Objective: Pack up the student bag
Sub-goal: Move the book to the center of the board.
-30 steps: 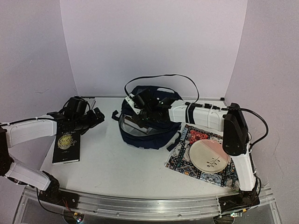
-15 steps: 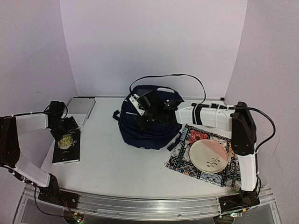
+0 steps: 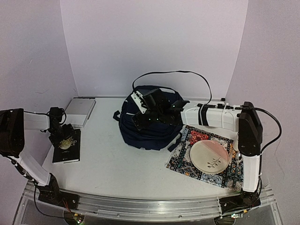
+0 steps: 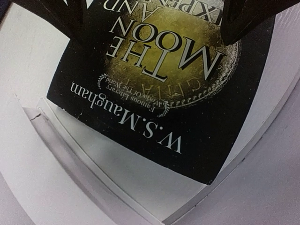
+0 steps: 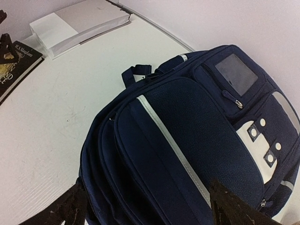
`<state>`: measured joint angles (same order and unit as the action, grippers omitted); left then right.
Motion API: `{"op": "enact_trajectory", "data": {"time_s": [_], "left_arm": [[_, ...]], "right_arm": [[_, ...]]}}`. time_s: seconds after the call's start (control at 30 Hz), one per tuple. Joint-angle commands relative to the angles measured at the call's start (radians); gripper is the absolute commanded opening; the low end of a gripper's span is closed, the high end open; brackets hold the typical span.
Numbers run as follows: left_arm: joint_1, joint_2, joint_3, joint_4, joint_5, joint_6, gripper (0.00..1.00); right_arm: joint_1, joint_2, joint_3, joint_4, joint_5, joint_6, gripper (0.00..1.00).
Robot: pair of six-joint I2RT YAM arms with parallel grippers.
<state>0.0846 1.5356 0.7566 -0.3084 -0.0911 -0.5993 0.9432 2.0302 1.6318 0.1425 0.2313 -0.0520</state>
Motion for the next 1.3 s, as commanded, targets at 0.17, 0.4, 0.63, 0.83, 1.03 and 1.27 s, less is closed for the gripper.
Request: {"op": "enact_trajectory", "data": {"time_s": [0.17, 0.4, 0.63, 0.83, 1.03, 1.27], "left_arm": [[-0.078, 0.083, -0.171, 0.060, 0.351, -0.062, 0.96], [-0.310, -0.038, -0.278, 0.075, 0.358, -0.206, 0.95], [-0.387, -0.319, -0.281, -0.045, 0.305, -0.258, 0.96], [-0.351, -0.370, -0.150, -0.157, 0.106, -0.233, 0.97], [-0.209, -0.241, -0.115, -0.088, 0.067, -0.168, 0.95], [-0.209, -0.024, -0.011, -0.057, 0.150, -0.070, 0.93]], "right_arm": [[0.014, -0.098, -0.075, 0.087, -0.043, 0.011, 0.91], [0.030, -0.094, -0.081, 0.091, -0.068, 0.018, 0.91], [0.041, -0.112, -0.108, 0.095, -0.094, 0.040, 0.91], [0.063, -0.102, -0.123, 0.101, -0.152, 0.120, 0.91], [0.104, -0.079, -0.125, 0.101, -0.160, 0.166, 0.91], [0.123, -0.068, -0.112, 0.090, -0.179, 0.274, 0.91]]}}
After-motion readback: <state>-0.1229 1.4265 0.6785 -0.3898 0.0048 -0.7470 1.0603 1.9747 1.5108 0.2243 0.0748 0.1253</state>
